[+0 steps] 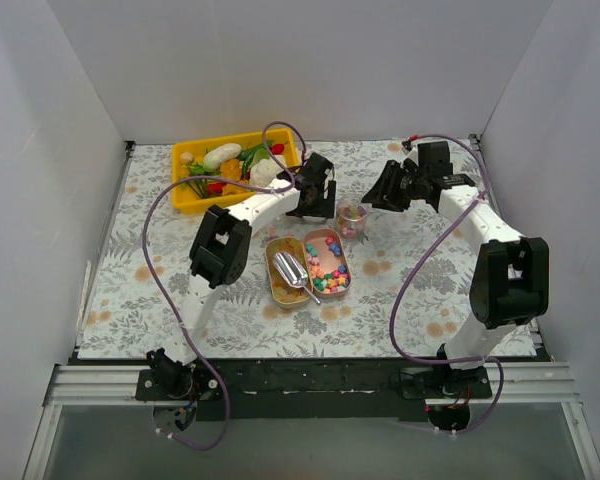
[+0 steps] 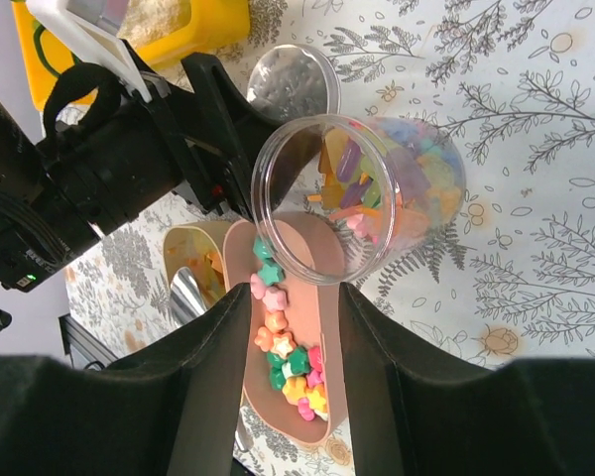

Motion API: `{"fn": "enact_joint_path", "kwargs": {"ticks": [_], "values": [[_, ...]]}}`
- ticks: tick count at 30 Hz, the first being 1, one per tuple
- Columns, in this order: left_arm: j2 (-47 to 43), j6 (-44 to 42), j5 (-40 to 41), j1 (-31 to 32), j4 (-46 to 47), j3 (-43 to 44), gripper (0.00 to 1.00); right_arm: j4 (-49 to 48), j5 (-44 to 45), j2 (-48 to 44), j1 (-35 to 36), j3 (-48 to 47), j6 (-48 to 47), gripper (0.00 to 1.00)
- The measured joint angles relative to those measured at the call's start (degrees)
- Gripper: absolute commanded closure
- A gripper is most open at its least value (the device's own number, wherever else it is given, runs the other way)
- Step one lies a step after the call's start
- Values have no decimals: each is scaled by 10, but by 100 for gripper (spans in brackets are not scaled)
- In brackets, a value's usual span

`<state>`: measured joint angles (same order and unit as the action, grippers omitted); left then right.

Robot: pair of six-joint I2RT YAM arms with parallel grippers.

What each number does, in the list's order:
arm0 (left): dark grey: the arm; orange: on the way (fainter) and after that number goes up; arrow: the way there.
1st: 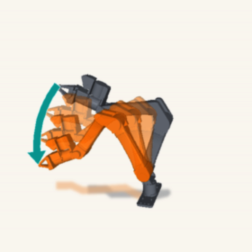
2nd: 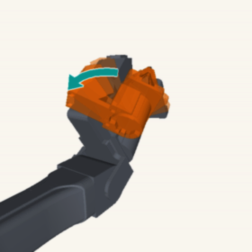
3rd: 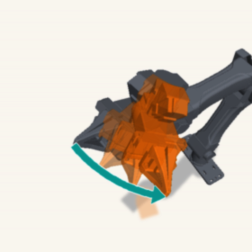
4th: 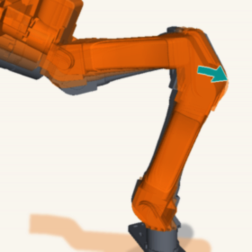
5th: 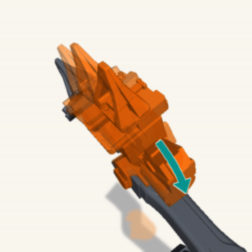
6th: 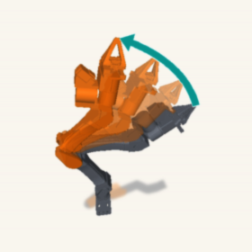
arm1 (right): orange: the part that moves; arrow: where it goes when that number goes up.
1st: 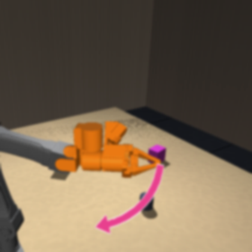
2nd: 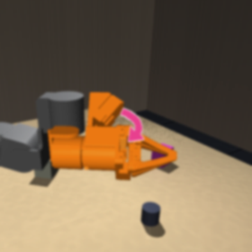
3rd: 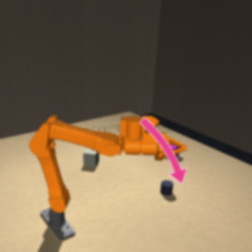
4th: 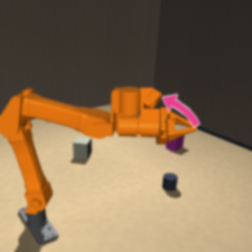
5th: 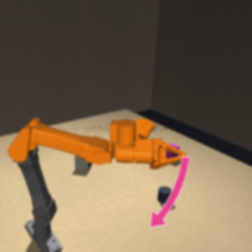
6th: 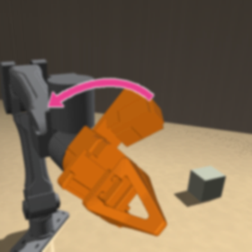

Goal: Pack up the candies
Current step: Pick up the bottle lid at the center of the board.

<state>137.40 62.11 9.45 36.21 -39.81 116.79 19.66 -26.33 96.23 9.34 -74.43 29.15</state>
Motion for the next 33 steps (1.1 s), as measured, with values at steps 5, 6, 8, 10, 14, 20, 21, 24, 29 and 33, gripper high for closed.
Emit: {"fn": "enact_joint_path", "kwargs": {"ticks": [5,6,8,10,14,20,21,24,29,33], "values": [[-23,22,24,-1,19,-43,23,-2,-3,-5,0,11,4,53],[-31,26,27,-1,22,-55,15,-2,-4,-6,0,13,5,53],[-52,31,36,-2,26,-88,7,-3,-4,-10,0,20,6,53],[-71,34,39,-5,30,-116,2,-3,-5,-15,0,27,7,53],[-80,28,36,-10,29,-127,2,-3,-5,-21,0,32,7,53],[-80,10,28,-11,23,-122,2,-3,-6,-23,0,32,7,53],[-80,7,25,-11,24,-122,2,-3,-6,-23,0,32,7,53],[-80,-1,14,-11,26,-122,2,-3,-6,-24,0,32,7,53],[-80,-6,4,-11,23,-109,2,-2,-6,-24,0,32,6,53],[-80,-8,4,-11,34,-92,2,-2,-6,-24,0,32,6,53]]}}
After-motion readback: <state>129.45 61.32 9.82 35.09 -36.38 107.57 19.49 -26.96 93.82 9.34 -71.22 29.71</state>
